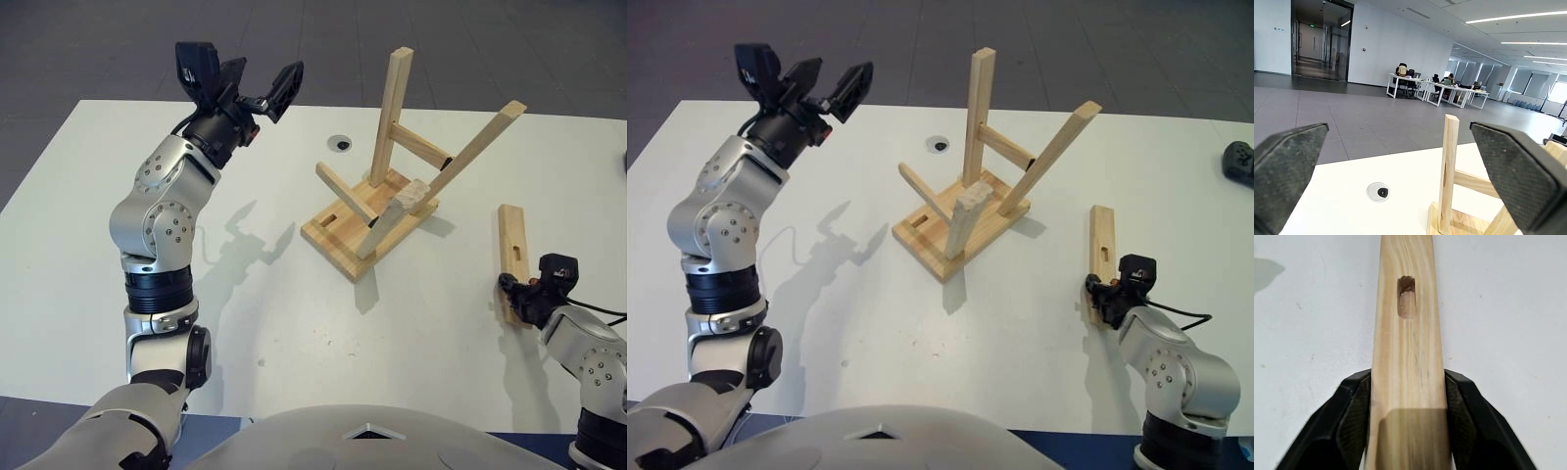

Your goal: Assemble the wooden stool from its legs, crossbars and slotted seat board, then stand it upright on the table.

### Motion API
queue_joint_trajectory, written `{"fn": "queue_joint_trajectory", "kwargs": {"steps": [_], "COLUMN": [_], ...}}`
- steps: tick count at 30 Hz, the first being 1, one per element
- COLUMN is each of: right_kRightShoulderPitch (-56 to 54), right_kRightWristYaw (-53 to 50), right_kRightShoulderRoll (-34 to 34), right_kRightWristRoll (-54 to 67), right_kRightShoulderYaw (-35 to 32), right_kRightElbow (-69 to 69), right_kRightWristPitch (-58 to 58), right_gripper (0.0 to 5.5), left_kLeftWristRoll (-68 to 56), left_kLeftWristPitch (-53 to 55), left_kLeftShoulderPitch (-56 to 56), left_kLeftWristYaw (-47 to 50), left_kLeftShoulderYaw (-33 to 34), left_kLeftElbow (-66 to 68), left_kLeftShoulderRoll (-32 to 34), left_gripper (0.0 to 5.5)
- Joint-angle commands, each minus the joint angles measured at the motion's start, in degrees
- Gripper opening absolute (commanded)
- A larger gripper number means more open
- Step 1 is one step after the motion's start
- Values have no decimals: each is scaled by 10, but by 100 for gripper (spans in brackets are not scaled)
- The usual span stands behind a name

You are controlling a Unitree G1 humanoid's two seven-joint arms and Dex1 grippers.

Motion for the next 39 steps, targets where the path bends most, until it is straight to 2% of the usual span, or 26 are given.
{"fn": "queue_joint_trajectory", "kwargs": {"steps": [1, 3, 7, 11, 15, 19, 25, 36, 39], "right_kRightShoulderPitch": [1, -21, -69, -107, -157, -206, -206, -156, -156], "right_kRightWristYaw": [20, 40, 72, 91, 143, 179, 201, 267, 271], "right_kRightShoulderRoll": [0, -11, -51, -82, -92, -75, -26, -43, -43], "right_kRightWristRoll": [-15, -32, -151, -255, -277, -248, -198, -134, -132], "right_kRightShoulderYaw": [3, 0, 21, 34, 70, 122, 206, 229, 227], "right_kRightElbow": [-8, -15, -16, -11, -45, -99, -148, -187, -188], "right_kRightWristPitch": [4, -44, -247, -422, -516, -506, -436, -339, -335], "right_gripper": [206, 206, 206, 206, 206, 206, 206, 206, 206], "left_kLeftWristRoll": [11, 10, -31, -167, -330, -458, -522, -524, -525], "left_kLeftWristPitch": [1, 1, 27, 111, 174, 214, 238, 231, 223], "left_kLeftShoulderPitch": [-2, -2, -24, -92, -174, -212, -203, -190, -187], "left_kLeftWristYaw": [6, 7, 19, 66, 122, 163, 189, 195, 201], "left_kLeftShoulderYaw": [-3, -4, 14, 82, 141, 143, 86, 46, 44], "left_kLeftElbow": [-8, -10, -4, 10, 50, 78, 57, 46, 41], "left_kLeftShoulderRoll": [3, 0, -20, -48, -58, -73, -81, -65, -63], "left_gripper": [540, 540, 540, 540, 540, 540, 540, 540, 494]}}
